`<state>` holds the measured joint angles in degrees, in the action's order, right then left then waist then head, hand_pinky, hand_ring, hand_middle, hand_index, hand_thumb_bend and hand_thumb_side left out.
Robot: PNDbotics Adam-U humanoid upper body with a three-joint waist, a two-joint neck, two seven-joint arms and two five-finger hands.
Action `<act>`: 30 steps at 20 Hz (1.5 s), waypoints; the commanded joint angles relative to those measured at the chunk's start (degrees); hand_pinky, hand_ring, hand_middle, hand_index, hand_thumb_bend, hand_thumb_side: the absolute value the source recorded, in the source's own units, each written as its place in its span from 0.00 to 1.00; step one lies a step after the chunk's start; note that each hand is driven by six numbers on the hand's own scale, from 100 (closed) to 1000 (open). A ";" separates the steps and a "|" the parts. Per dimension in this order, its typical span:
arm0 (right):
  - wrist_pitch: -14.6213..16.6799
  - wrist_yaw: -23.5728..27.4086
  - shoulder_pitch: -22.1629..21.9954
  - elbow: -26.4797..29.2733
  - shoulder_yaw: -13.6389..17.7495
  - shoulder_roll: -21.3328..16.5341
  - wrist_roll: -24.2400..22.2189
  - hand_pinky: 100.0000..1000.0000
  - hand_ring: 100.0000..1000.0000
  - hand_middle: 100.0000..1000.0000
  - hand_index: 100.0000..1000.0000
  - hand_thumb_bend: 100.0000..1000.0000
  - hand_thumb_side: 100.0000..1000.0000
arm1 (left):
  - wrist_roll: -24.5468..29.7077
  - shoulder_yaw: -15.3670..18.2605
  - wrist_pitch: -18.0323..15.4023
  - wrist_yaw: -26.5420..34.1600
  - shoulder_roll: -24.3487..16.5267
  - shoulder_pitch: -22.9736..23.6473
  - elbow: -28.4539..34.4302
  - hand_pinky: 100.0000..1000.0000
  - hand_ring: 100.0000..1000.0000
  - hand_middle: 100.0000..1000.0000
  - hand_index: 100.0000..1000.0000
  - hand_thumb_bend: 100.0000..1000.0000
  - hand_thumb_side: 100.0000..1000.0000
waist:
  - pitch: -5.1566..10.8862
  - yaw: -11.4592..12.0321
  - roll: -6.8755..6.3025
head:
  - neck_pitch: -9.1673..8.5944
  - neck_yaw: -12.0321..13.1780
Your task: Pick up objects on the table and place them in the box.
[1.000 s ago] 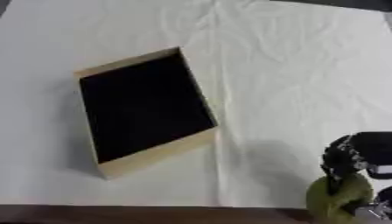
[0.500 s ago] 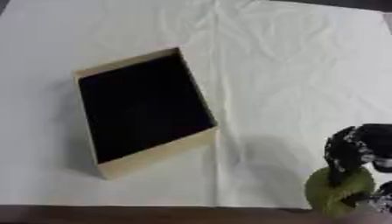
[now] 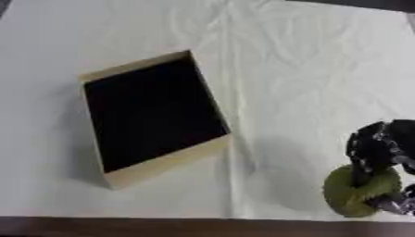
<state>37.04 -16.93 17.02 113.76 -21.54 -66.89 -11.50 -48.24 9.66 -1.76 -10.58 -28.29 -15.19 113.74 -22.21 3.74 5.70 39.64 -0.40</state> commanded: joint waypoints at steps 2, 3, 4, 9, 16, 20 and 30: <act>0.83 -1.27 2.09 0.83 2.02 -1.96 2.77 0.58 0.47 0.22 0.34 0.00 0.00 | -0.21 0.61 -0.07 -0.34 -1.17 -0.24 0.85 0.49 0.63 0.63 0.67 0.87 0.73 | 0.91 -0.11 -0.70 | -0.22 0.06; 0.97 -1.45 2.78 0.83 2.26 -1.80 3.35 0.58 0.47 0.23 0.34 0.00 0.00 | -0.20 0.59 -0.07 -0.33 -1.17 -0.23 0.85 0.49 0.63 0.63 0.67 0.87 0.73 | 0.98 -0.09 -0.69 | -0.20 0.02; 1.14 -1.62 3.77 0.83 2.49 -1.53 3.95 0.58 0.47 0.23 0.34 0.00 0.00 | -0.19 0.57 -0.08 -0.31 -1.15 -0.22 0.85 0.49 0.63 0.63 0.67 0.87 0.73 | 1.06 -0.09 -0.68 | -0.19 -0.01; 0.89 -3.27 8.88 0.83 2.98 0.12 6.15 0.58 0.48 0.24 0.35 0.00 0.00 | -0.10 0.53 -0.09 -0.28 -1.11 -0.15 0.85 0.49 0.63 0.63 0.67 0.87 0.73 | 1.41 0.14 -0.71 | -0.22 -0.15; -3.82 -7.61 16.39 0.83 2.18 4.19 9.31 0.60 0.46 0.29 0.42 0.00 0.00 | 0.03 0.43 -0.14 -0.12 -0.89 -0.20 0.85 0.49 0.63 0.63 0.67 0.87 0.73 | 2.14 0.58 -0.91 | -0.30 -0.62; -7.81 -9.92 21.36 0.83 0.41 7.93 8.76 0.57 0.44 0.32 0.45 0.00 0.00 | 0.40 0.06 -0.24 0.20 -0.60 -0.52 0.85 0.49 0.63 0.63 0.67 0.87 0.73 | 2.87 1.08 -1.22 | -0.15 -1.94; -16.48 -16.63 35.03 0.83 -1.29 26.63 1.40 0.58 0.46 0.34 0.45 0.00 0.00 | 1.50 -0.76 -0.22 0.96 0.43 -0.71 0.85 0.49 0.63 0.63 0.67 0.87 0.73 | 3.42 2.48 -2.18 | -0.62 -5.20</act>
<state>21.66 -32.39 50.86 113.76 -23.38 -41.86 -9.47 -46.99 8.83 -1.96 -9.81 -27.20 -15.30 113.74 -20.80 6.21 4.58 39.64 -5.08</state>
